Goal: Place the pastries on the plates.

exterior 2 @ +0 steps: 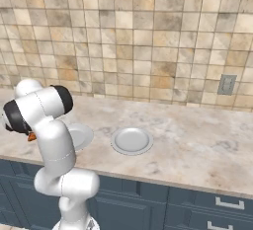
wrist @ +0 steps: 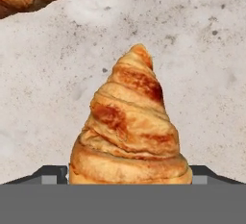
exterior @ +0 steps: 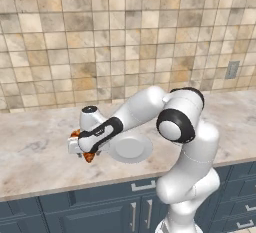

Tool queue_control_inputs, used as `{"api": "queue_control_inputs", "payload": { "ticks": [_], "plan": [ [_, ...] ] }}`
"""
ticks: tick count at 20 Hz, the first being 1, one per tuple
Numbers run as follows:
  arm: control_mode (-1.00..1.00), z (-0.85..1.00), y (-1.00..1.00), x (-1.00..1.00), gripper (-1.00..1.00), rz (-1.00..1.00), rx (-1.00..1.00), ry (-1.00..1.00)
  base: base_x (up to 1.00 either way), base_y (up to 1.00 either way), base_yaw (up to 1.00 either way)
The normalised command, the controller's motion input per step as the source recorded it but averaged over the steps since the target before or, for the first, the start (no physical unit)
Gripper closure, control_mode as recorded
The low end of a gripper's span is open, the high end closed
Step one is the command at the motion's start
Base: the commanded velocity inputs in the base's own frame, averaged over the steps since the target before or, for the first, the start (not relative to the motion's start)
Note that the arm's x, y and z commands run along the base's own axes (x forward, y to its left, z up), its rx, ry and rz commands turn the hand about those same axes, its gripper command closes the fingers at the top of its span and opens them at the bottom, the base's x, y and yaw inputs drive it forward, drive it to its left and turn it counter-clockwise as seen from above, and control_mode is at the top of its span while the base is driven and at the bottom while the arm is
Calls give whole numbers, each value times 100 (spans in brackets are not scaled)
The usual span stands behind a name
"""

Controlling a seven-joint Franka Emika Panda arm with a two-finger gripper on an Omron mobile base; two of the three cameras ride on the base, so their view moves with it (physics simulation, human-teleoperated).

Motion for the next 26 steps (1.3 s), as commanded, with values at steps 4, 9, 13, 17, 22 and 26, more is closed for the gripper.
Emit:
{"api": "queue_control_inputs", "payload": {
  "ticks": [4,9,13,17,22,26],
  "plan": [
    [-100,0,0,0,100,0,0,0,0,0,0],
    [-100,11,-1,-2,100,2,0,0,0,0,0],
    [-100,49,-27,-15,100,3,0,0,0,0,0],
    [-100,42,-76,-40,100,0,0,0,0,0,0],
    [-100,1,-100,-10,100,1,0,4,0,0,0],
    [-100,0,-100,6,100,5,0,1,0,0,0]
  ]
}}
